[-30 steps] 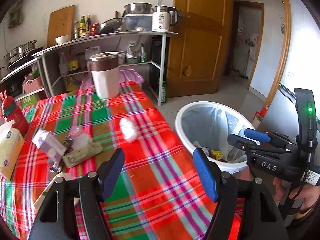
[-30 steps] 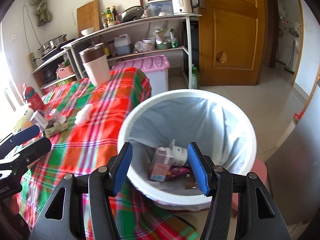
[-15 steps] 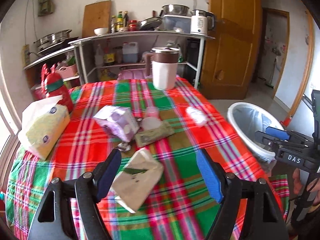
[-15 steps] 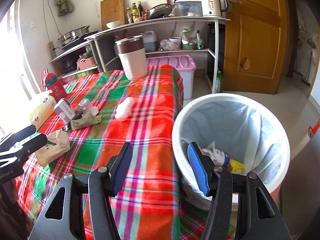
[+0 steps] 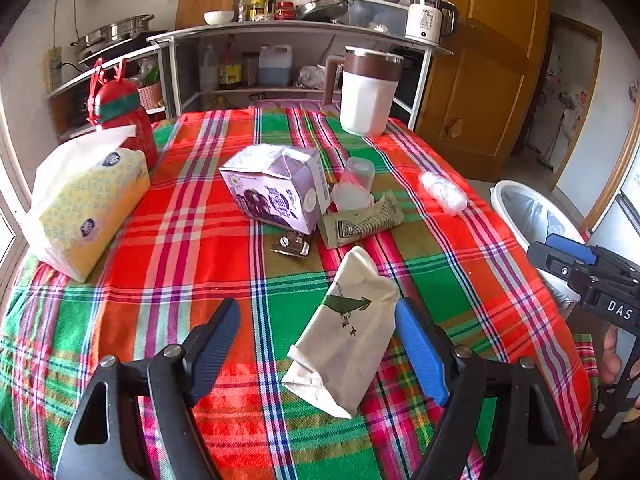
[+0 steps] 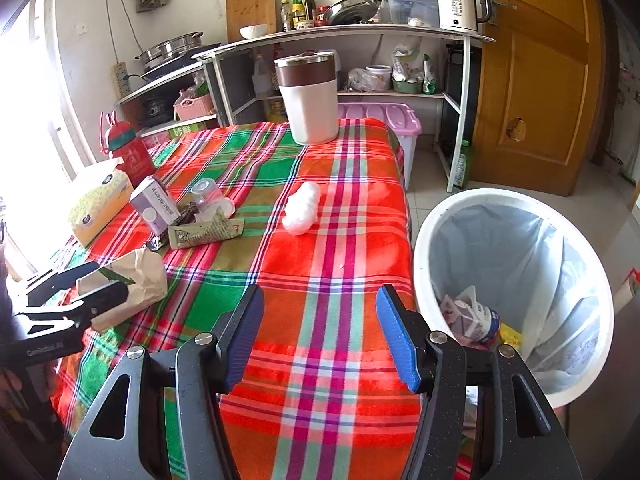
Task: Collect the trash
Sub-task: 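Grasp the beige paper bag with the left tool while the right tool grasps the purple milk carton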
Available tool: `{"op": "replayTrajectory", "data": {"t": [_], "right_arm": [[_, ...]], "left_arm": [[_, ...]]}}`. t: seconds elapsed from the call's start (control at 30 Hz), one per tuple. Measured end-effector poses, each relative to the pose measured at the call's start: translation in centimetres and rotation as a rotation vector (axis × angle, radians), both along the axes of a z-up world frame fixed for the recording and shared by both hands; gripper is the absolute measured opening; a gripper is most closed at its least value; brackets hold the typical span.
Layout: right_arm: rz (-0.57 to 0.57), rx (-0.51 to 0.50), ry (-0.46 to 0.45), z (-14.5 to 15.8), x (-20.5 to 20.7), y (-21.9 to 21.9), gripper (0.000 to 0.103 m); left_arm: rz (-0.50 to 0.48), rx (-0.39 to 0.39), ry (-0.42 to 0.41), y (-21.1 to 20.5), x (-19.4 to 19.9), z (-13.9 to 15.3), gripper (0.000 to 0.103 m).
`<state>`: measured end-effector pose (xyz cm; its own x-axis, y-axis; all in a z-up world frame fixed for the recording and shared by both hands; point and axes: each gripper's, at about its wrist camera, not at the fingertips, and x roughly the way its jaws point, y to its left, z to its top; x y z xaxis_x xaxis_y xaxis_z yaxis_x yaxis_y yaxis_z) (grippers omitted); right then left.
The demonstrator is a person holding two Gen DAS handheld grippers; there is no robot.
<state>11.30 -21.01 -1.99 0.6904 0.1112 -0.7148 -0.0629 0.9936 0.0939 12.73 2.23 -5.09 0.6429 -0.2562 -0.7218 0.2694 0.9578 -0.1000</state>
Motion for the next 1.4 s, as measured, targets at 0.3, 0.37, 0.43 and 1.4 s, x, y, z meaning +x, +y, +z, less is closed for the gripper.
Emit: {"op": "replayTrajectory", "data": {"t": [0.3, 0.37, 0.43, 1.4], "right_arm": [[0.001, -0.013, 0.025, -0.6, 0.9, 1.1, 0.059], [0.004, -0.016, 0.027, -0.6, 1.0, 1.4, 0.059], [0.009, -0.02, 0.029, -0.7, 1.2, 1.6, 0.059], [0.201, 0.018, -0.01, -0.1, 5.1, 9.5, 0.059]], "left_arm": [[-0.053, -0.021, 0.078, -0.8, 1.2, -1.9, 0.081], [-0.055, -0.021, 0.076, -0.9, 1.1, -1.8, 0.081], [-0.057, -0.023, 0.079, -0.9, 1.1, -1.8, 0.079], [0.065, -0.046, -0.012, 4.9, 0.1, 0.7, 0.036]]}}
